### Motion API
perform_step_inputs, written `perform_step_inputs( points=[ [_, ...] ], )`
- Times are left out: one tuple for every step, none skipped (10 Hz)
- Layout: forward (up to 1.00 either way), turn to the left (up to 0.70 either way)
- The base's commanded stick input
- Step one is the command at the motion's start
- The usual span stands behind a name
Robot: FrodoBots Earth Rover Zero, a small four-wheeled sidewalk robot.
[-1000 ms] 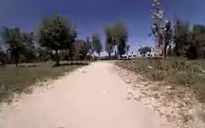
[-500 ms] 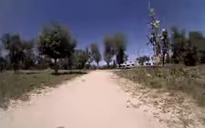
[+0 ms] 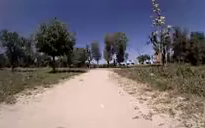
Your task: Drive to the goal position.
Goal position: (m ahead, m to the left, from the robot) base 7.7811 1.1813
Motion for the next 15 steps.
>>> perform_step_inputs(
  points=[
    [0.85, 0.0],
    [0.85, 0.0],
    [0.85, 0.0],
    [0.85, 0.0],
    [0.85, 0.0],
    [0.85, 0.0],
    [0.85, 0.0],
    [0.85, 0.0],
    [0.85, 0.0],
    [0.85, 0.0],
    [0.85, 0.0],
    [0.85, 0.0],
    [0.85, 0.0],
    [0.85, 0.0],
    [0.85, 0.0]
  ],
)
